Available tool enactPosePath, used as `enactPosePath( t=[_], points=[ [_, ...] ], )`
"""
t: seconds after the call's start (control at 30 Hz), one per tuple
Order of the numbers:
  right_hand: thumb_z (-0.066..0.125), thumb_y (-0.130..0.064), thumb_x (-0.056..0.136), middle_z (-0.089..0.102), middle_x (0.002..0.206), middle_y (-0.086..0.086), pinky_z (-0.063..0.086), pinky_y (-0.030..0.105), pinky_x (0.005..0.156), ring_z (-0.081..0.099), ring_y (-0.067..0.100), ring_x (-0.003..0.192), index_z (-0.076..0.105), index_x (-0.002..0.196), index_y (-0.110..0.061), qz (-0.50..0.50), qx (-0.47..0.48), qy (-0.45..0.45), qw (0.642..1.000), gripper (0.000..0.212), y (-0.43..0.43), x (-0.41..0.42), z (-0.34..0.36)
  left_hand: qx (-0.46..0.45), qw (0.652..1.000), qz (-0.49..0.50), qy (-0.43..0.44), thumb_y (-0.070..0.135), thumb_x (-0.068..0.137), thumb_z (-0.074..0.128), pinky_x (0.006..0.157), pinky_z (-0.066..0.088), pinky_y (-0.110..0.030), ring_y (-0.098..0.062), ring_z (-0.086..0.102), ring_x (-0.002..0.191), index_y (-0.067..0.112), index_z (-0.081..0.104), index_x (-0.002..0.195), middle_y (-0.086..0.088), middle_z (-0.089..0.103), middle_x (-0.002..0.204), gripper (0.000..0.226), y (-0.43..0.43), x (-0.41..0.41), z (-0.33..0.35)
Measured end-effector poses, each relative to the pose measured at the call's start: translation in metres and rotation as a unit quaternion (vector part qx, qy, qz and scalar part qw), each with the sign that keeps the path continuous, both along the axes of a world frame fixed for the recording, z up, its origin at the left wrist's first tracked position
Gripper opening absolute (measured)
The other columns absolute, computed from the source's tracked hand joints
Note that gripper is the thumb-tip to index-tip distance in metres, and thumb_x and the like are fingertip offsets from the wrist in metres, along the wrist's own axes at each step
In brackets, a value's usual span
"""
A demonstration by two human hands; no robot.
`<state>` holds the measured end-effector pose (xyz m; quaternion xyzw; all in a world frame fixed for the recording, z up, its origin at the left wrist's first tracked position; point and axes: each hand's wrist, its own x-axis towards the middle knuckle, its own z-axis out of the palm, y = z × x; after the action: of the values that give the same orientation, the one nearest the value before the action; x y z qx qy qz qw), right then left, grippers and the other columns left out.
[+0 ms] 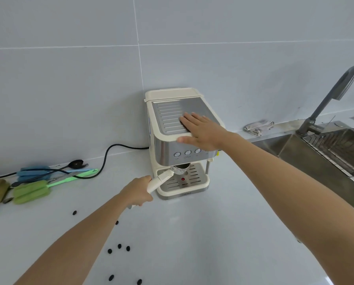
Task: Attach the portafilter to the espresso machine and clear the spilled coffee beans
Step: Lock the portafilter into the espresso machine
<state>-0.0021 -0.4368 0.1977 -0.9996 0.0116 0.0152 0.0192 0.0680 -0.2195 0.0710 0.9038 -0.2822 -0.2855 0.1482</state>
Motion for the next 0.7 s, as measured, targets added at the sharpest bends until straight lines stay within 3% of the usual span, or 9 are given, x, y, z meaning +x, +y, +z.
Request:
enactPosePath(
  t=[0.23,0.7],
  points=[
    [0.030,-0.058,0.089,0.007,0.156,0.004,0.006,0.037,0.114,0.003,0.021,0.142,0.008,0.144,-0.016,0.010,0.007,0.000,1.000,0.072,-0.004,0.003,0.000,-0.039,0.999,-0.006,0.029,0.009,0.074,0.062,0.040,0.037,-0.019,-0.012,0.048,0.039,0.019,0.041,0.087,0.004,0.047,0.070,0.027,-0.011,0.005,0.006],
    [0.029,-0.061,0.087,0.004,0.156,0.003,0.004,0.040,0.115,0.000,0.022,0.143,0.005,0.145,-0.017,0.005,0.011,0.004,1.000,0.077,-0.004,0.003,0.000,-0.049,0.996,-0.045,0.056,0.007,0.074,0.064,0.037,0.037,-0.017,-0.011,0.047,0.038,0.015,0.044,0.093,0.003,0.046,0.072,0.029,-0.023,0.015,0.014]
  ],
)
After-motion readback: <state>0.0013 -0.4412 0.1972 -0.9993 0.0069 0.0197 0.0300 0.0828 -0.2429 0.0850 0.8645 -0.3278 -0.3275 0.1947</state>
